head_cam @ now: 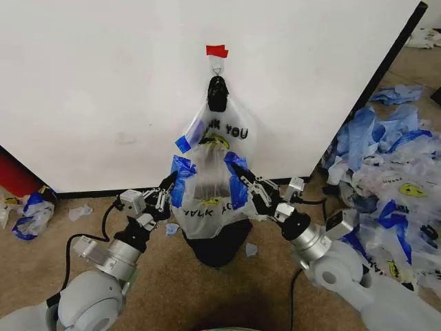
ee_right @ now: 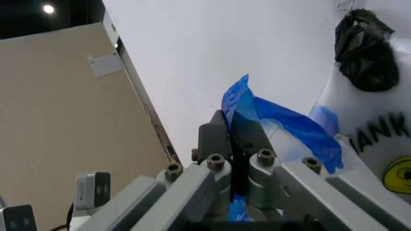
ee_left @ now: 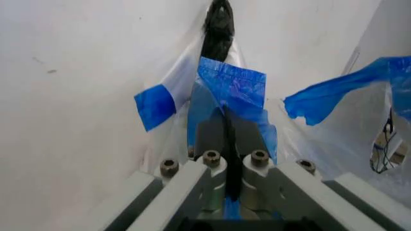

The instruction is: Pick up the garbage bag from the wall and place it over the trash bin.

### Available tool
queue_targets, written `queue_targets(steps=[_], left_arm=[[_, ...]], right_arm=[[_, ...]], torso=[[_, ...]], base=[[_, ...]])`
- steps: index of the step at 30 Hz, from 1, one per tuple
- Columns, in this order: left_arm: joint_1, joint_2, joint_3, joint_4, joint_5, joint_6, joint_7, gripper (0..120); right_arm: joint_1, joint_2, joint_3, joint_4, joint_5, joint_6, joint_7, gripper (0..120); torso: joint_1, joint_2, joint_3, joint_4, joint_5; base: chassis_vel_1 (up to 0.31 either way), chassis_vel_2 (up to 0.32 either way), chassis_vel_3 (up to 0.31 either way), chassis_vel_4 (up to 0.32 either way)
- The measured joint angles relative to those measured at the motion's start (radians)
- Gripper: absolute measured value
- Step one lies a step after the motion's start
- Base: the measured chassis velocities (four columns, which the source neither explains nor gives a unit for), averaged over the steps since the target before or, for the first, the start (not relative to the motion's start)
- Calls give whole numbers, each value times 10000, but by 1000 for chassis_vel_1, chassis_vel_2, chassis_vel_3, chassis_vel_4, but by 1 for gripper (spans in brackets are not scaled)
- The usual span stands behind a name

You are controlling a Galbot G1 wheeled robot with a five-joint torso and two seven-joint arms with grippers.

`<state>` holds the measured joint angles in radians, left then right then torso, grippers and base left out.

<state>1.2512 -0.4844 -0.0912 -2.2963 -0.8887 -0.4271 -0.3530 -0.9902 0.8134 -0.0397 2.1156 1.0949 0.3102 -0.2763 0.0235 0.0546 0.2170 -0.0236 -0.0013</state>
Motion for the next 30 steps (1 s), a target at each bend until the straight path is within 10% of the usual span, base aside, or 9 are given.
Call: queue_targets(steps=[30], left_arm=[[37,-260,-17,432,-26,-21,-22,0]], right_arm=[[588,2128,-966,-1818,-317,177,-876,0]], torso=[[0,0,0,0,3]], base=[[0,0,0,0]])
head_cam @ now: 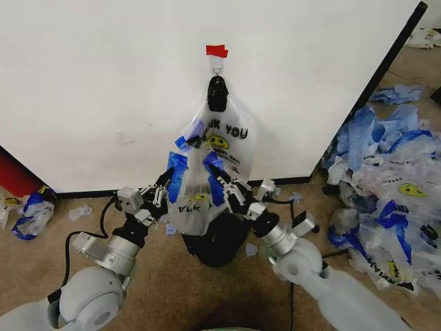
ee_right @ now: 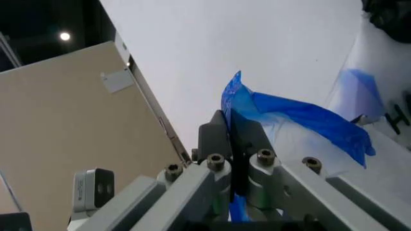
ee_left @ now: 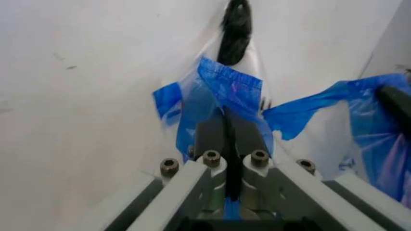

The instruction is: Pick up the garbage bag from the wall and place it over the trash bin.

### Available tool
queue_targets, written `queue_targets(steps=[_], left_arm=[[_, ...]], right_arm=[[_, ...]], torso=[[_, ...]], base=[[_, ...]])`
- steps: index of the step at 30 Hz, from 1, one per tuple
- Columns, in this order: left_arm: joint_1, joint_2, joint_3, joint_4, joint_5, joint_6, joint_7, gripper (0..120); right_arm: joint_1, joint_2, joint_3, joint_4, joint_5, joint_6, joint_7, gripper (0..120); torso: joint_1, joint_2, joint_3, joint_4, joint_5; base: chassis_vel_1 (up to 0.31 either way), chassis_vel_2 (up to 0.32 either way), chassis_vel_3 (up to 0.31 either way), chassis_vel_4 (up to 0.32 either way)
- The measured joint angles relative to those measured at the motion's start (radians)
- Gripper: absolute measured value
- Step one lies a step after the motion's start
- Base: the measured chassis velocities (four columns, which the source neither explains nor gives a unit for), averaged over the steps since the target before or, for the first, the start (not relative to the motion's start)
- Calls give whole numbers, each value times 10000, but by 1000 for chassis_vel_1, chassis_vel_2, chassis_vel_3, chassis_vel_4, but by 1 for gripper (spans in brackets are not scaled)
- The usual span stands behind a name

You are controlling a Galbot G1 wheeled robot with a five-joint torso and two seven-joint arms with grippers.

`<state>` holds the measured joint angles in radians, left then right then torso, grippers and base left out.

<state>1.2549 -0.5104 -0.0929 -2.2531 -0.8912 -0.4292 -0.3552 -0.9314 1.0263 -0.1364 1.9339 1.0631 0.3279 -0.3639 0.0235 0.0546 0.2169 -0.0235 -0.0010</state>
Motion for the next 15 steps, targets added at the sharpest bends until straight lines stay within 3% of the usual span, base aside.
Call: queue_targets(steps=[6,13,15], left_arm=[[253,-388,389,387,254,-13,9,0],[705,-483,277,422,579,-165,-23,0],[786,-484,248,417,639,-194,-33,0]], right_arm=[[-468,-519,373,114,-35,188,25,0],[-1486,-2497,1209,877,-19,559,354,0],[-1653,-2676,1352,944,-19,578,409,0]], torso=[[0,0,0,-2,-3],[0,1,-1,-1,1],[0,1,-1,-2,0]], base=[[0,0,0,0],[0,0,0,0],[0,0,0,0]])
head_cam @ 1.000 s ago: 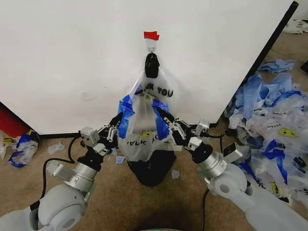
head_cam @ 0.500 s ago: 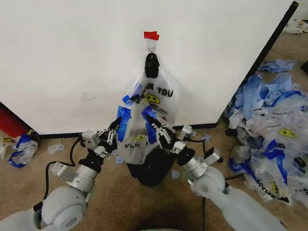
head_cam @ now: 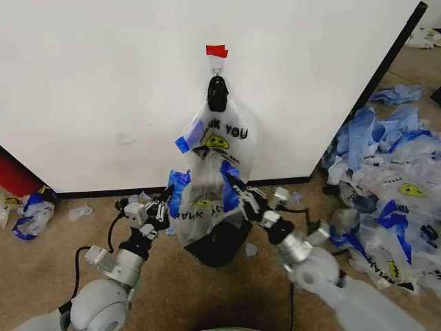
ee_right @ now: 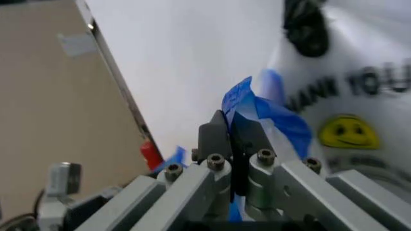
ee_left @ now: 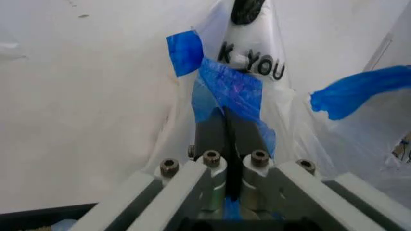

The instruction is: Pick up the garbage bag from the wall and place it over the trash bin.

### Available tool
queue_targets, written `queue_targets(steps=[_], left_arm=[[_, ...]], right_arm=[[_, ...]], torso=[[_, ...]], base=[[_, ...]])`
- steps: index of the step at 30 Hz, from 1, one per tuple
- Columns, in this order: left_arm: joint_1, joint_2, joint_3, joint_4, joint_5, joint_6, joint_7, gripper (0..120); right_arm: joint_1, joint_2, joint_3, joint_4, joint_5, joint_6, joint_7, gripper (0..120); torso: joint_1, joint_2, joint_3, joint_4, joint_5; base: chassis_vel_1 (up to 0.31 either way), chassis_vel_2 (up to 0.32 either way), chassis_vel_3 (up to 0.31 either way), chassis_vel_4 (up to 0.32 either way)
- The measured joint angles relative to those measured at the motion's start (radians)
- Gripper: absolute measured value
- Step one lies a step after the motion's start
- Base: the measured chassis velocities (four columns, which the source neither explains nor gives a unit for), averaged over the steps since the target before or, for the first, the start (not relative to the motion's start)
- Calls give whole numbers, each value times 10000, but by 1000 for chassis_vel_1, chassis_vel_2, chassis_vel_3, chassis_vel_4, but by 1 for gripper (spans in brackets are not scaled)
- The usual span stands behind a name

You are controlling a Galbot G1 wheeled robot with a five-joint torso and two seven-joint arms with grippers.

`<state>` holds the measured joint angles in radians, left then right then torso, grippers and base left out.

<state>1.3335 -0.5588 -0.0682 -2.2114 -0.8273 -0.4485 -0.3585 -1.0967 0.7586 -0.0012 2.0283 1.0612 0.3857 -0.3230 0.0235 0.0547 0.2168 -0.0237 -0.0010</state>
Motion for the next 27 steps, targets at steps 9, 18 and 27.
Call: queue_targets(steps=[9,18,27], left_arm=[[830,-223,-92,34,702,-142,-189,0],[1680,-675,-134,187,1374,-306,-207,0],[2071,-1064,-102,537,1630,-340,-221,0]], right_arm=[[-1945,-860,1075,442,-281,193,521,0],[-3743,-1010,2192,538,-1045,466,560,0],[-4583,-914,2542,371,-2180,386,1642,0]], torso=[[0,1,0,0,1],[-1,2,-1,1,-1],[-1,2,0,0,-2]], base=[[0,0,0,0],[0,0,0,0],[0,0,0,0]])
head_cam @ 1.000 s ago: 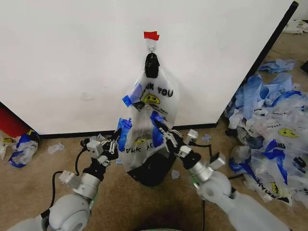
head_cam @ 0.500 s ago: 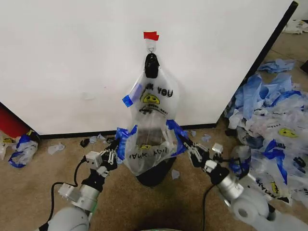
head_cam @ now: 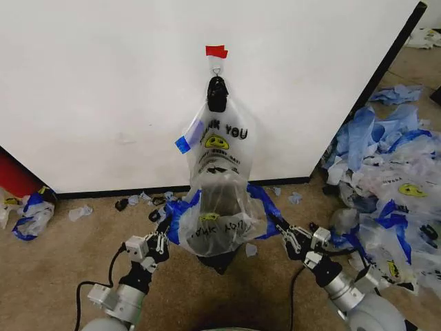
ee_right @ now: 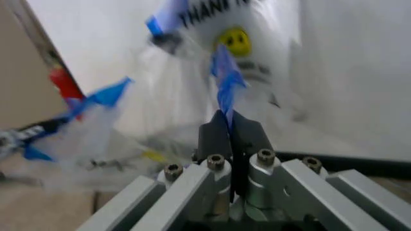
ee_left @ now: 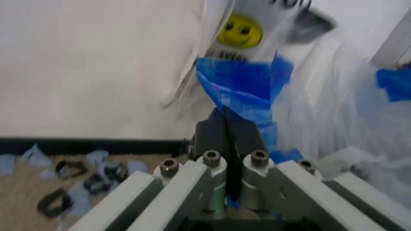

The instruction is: Pick up the garbage bag from the wall and place it over the trash bin.

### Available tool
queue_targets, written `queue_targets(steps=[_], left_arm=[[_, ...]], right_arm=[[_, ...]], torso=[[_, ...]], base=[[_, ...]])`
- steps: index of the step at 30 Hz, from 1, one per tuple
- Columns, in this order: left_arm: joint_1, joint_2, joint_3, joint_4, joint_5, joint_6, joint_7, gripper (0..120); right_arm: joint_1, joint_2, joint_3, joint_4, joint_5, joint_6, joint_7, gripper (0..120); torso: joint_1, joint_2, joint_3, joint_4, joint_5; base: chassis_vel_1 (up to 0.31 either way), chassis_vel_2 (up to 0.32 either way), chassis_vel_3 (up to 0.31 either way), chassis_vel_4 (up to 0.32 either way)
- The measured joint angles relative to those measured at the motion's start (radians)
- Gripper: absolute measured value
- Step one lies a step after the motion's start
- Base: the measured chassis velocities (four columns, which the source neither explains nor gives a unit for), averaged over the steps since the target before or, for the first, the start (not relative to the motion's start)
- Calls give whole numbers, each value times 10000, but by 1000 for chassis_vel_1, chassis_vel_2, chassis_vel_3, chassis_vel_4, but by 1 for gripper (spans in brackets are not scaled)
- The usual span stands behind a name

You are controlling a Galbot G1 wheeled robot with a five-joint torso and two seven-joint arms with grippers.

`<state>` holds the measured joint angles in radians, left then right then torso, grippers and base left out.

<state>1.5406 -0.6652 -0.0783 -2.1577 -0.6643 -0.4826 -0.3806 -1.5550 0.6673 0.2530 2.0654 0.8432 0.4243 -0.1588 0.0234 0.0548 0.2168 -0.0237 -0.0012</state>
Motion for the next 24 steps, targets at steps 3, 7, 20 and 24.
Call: queue_targets(steps=[3,7,20,24], left_arm=[[198,-267,74,432,320,-85,-48,0],[393,-545,159,751,628,-184,-66,0],[747,-1045,160,993,891,-323,82,0],[863,-1112,81,882,904,-327,130,0]], right_arm=[[-308,228,69,-189,-719,-76,680,0],[-316,496,13,-500,-1036,-12,899,0],[46,861,-541,-1124,-1305,115,954,0],[38,988,-723,-1242,-1487,170,954,0]], torso=[[0,0,0,0,0],[0,0,0,1,1],[1,-2,1,1,0],[1,-2,0,1,1]], base=[[0,0,0,0],[0,0,0,0],[0,0,0,0],[0,0,0,0]])
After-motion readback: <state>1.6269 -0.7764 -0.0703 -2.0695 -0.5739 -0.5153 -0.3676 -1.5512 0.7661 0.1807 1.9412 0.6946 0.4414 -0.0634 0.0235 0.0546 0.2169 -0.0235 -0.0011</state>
